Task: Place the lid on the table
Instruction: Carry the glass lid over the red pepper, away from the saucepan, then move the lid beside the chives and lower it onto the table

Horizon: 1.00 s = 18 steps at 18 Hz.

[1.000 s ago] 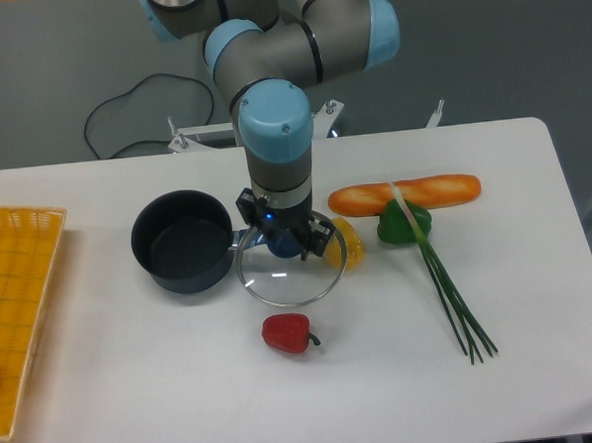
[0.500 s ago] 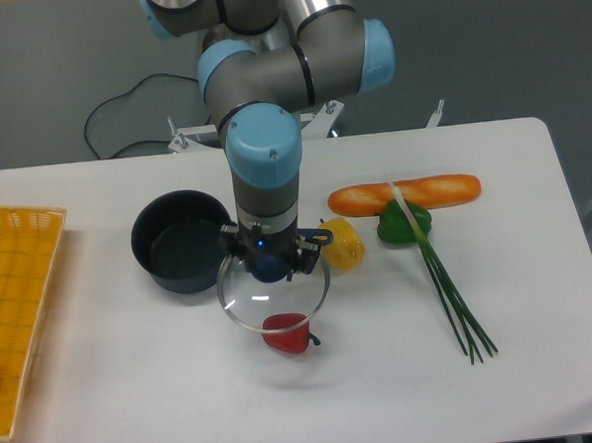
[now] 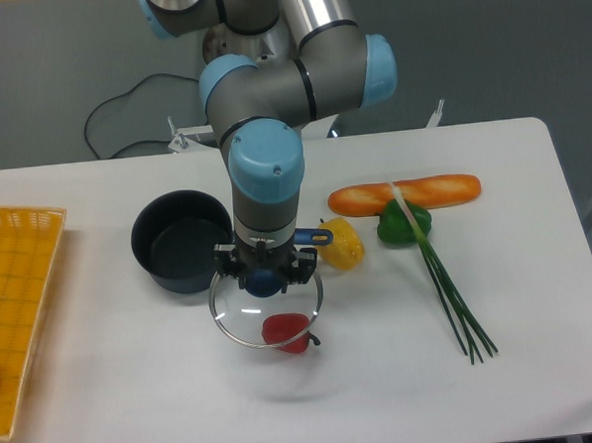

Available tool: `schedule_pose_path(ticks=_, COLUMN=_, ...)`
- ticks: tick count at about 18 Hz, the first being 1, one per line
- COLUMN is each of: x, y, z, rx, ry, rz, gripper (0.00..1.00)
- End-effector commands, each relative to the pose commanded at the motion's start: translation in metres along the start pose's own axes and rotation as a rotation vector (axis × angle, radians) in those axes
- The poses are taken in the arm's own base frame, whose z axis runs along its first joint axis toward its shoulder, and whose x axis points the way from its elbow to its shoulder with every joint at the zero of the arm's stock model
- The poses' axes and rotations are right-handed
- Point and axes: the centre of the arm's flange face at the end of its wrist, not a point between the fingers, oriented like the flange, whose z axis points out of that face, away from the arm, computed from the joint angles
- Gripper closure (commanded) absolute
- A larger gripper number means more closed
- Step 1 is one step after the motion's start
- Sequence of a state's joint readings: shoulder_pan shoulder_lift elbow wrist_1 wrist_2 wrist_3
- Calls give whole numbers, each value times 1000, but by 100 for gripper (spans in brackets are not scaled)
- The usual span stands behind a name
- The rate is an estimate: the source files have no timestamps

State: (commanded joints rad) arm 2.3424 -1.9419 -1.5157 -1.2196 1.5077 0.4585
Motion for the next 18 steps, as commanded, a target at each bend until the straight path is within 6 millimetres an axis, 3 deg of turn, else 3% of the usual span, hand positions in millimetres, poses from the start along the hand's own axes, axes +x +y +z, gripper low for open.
schedule_pose_path(ticks=4, x=-11, y=-13, z=1, rx=11, ry=-10, rz=65, gripper=40)
schedule_pose_path(ticks=6, x=-19, y=-10, z=5, rx=3, ry=-10, rz=151, gripper=40)
schedule_pose_path(ticks=9, x=-50, y=-2, z=7, rx=1, ry=-6, rz=244, gripper=40)
schedule_pose_path(ticks=14, x=-75, y=5, z=13, rx=-9, ry=-3, rz=316, gripper=40)
schedule_pose_path(ticks=18, x=-89, y=3, z=31, rx=-19, ry=7, rz=414, gripper=40)
